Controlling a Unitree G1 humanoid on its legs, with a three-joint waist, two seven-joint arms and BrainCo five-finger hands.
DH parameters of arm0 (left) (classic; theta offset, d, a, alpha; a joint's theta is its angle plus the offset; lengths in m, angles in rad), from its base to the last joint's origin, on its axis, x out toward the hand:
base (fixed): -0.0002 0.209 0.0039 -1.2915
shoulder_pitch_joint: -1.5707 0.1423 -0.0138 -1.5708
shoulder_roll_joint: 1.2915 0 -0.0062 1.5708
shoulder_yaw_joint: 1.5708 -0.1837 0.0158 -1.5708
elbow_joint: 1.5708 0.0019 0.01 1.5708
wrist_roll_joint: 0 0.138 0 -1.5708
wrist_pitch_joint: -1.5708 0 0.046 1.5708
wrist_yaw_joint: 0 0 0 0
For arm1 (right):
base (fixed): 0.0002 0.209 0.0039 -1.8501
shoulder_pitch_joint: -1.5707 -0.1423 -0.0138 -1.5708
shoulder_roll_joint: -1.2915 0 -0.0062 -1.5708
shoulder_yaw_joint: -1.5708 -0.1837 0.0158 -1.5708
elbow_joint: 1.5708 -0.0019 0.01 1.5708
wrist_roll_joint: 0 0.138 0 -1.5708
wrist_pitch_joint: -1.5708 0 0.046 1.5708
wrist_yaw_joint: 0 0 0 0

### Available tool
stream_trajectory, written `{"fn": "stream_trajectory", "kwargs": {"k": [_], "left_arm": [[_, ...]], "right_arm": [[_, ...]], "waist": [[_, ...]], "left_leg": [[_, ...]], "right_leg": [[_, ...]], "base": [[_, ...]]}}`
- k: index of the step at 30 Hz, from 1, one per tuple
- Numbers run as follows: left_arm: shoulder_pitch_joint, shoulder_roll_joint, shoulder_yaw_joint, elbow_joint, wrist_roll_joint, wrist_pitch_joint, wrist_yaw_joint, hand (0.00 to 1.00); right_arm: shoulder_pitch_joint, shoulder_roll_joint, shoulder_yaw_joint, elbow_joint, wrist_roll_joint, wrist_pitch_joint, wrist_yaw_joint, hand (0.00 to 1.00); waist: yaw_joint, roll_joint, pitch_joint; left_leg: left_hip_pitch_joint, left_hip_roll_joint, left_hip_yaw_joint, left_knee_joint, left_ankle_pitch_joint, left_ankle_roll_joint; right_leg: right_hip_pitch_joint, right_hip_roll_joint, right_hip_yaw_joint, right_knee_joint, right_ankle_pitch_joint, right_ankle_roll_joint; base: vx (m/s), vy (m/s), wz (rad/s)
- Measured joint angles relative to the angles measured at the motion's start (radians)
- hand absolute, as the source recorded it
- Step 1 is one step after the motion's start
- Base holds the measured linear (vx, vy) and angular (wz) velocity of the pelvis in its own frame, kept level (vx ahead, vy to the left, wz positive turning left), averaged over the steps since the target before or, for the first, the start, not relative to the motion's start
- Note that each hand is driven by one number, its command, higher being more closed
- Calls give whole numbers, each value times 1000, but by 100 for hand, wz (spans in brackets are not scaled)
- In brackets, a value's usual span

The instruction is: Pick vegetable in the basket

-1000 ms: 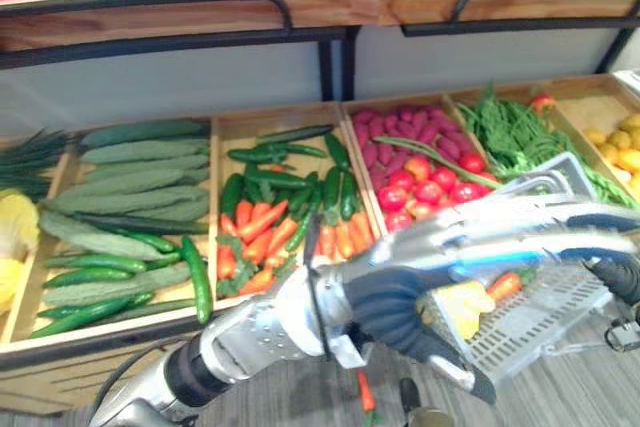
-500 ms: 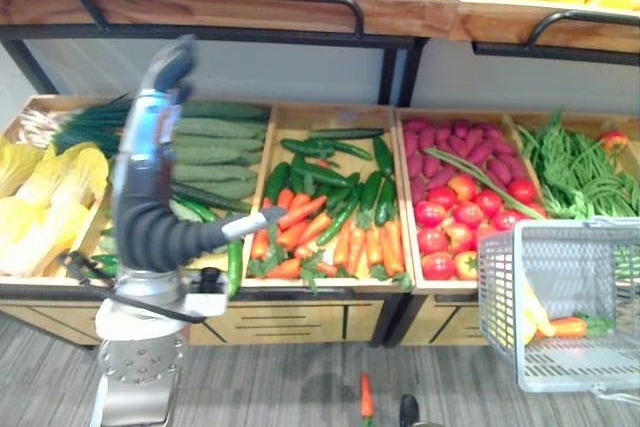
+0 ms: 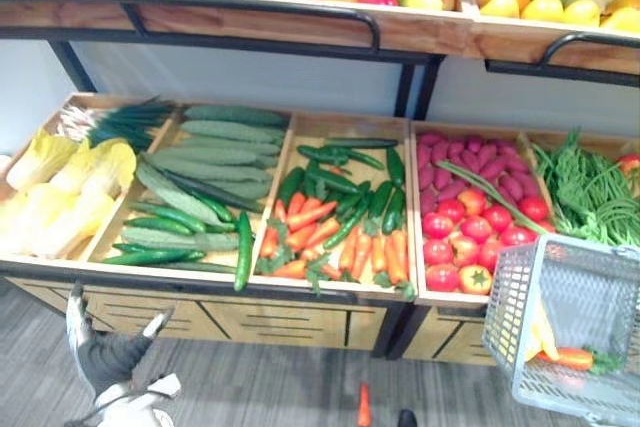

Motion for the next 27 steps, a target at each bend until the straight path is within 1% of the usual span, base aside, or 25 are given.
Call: {"fn": "stream_trajectory", "kwargs": {"k": [1,2,3,4,5,6,7,9,11,12,14,15,17,19,21,22,24,26,27], "left_arm": [[2,-1,9,35,-2,2,3,0],[5,-8,28,107,-2,8,5,0],[6,-15,40,144,-10,13,3,0],[6,-38,81,268,-22,28,-4,0],[6,-40,87,290,-22,29,-7,0],[6,-40,100,359,-22,34,-16,0],[5,-29,109,520,-14,47,-32,0],[0,-17,110,642,1,58,-41,0],[-22,7,109,854,31,98,-78,0],[-25,10,110,898,32,114,-97,0],[-26,14,104,946,33,134,-125,0],[-26,21,102,970,36,139,-141,0],[-39,43,99,995,37,139,-152,0],[-56,68,87,995,38,141,-156,0],[-67,89,53,995,40,140,-157,0],[-71,92,49,995,40,140,-157,0],[-80,94,17,998,42,140,-157,0],[-86,94,-7,1015,43,139,-157,0],[-86,94,-16,1019,44,139,-158,0]], "right_arm": [[12,5,1,-24,-1,4,3,100],[38,11,6,-70,-4,7,9,100],[51,14,6,-92,-9,7,19,100],[70,15,0,-141,-40,7,28,100],[71,15,-1,-143,-40,7,31,100],[71,13,-5,-146,-40,7,38,100],[63,-1,-3,-145,-40,7,50,100],[53,-12,0,-139,-40,7,64,100],[21,-41,8,-102,-43,5,73,100],[15,-55,8,-86,-49,5,80,100],[3,-82,8,-76,-79,6,84,100],[-16,-100,8,-75,-88,6,88,100],[-33,-119,8,-75,-107,5,88,100],[-43,-122,8,-75,-109,5,88,100],[-55,-135,7,-77,-118,5,88,100],[-56,-135,6,-79,-118,5,87,100],[-61,-135,6,-81,-118,5,86,100],[-59,-135,4,-84,-119,6,85,100],[-59,-135,4,-86,-119,6,85,100]], "waist": [[2,4,-2],[6,11,-3],[9,10,-3],[21,22,-11],[21,22,-11],[22,22,-13],[22,18,-16],[19,10,-20],[16,-6,-18],[15,-10,-18],[7,-14,-18],[-5,-15,-17],[-9,-18,-16],[-14,-25,-12],[-32,-31,-9],[-36,-32,-8],[-57,-38,-3],[-67,-38,-2],[-66,-39,-1]], "left_leg": [[0,2,1,0,0,0],[-2,6,2,0,0,0],[-4,8,3,0,0,0],[-5,14,7,0,0,0],[-5,15,8,0,0,0],[-7,18,8,0,0,0],[-15,19,2,-15,-1,-1],[-17,13,1,-34,-1,-1],[-17,10,1,-32,0,-1],[-14,8,3,-31,0,-1],[-3,1,9,-31,-1,-2],[-2,-2,22,-29,-1,-2],[-1,-7,30,-29,-1,-2],[2,-16,33,-29,-2,-3],[20,-24,57,-30,-7,-5],[23,-26,61,-32,-9,-5],[34,-31,83,-32,-20,-5],[41,-33,95,-32,-30,-6],[48,-33,104,-31,-35,-8]], "right_leg": [[0,1,-2,-1,0,0],[-1,3,-6,-6,0,0],[-1,4,-8,-11,0,0],[-2,16,-7,-25,0,1],[-2,17,-7,-28,0,1],[-2,20,-6,-35,1,2],[-24,30,7,-37,1,2],[-42,30,30,-38,1,2],[-54,39,54,-37,1,1],[-56,39,62,-33,1,1],[-56,39,81,-33,1,1],[-62,39,97,-33,1,1],[-73,41,123,-34,1,1],[-75,41,147,-35,2,1],[-73,41,174,-35,2,1],[-73,40,179,-35,2,1],[-73,39,204,-36,2,1],[-74,39,221,-35,2,1],[-73,40,226,-35,2,1]], "base": [[2,-31,-4],[0,0,0],[8,-46,-11],[8,-28,-12],[9,-34,-12],[-4,-30,-10],[-4,-35,-14],[16,-7,-22],[45,13,-21],[11,5,-10],[26,20,-16],[41,27,-28],[28,18,-42],[31,28,-36],[31,38,-33],[38,37,-30],[55,39,-26],[57,27,-22],[88,26,-33]]}}
